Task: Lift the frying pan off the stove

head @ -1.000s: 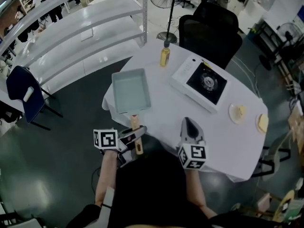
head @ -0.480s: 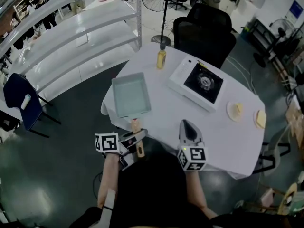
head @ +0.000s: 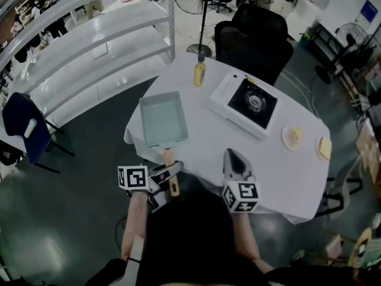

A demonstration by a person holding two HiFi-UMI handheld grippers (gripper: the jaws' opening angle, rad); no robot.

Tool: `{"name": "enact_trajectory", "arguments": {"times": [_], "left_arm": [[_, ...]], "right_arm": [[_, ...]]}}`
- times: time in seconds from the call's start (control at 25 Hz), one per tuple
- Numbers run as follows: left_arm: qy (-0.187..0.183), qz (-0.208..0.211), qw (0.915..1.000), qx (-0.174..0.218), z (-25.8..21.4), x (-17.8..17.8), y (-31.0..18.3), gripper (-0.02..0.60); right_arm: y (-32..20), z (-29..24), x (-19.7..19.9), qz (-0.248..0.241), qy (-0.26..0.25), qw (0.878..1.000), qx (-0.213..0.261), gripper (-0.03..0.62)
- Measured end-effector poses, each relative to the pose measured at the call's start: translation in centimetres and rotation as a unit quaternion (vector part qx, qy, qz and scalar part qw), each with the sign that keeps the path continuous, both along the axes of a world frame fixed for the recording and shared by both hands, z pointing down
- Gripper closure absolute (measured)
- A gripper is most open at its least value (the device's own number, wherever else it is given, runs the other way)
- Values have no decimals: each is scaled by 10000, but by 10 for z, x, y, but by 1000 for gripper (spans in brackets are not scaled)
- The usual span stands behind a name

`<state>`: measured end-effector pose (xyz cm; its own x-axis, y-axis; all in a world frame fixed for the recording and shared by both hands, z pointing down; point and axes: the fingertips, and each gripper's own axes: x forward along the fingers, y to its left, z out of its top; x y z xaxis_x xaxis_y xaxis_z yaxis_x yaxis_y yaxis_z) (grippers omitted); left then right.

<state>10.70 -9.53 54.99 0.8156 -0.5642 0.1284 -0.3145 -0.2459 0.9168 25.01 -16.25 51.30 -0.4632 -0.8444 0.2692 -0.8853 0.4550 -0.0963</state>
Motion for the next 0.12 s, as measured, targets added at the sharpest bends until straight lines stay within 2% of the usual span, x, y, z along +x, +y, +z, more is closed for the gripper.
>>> {"name": "enact_trajectory", "arguments": {"times": [0.12], "left_arm": [[21, 34, 10000, 0, -2, 3, -2, 431]], "right_arm": [[-1, 1, 0, 26, -36, 10000, -58, 589]]}}
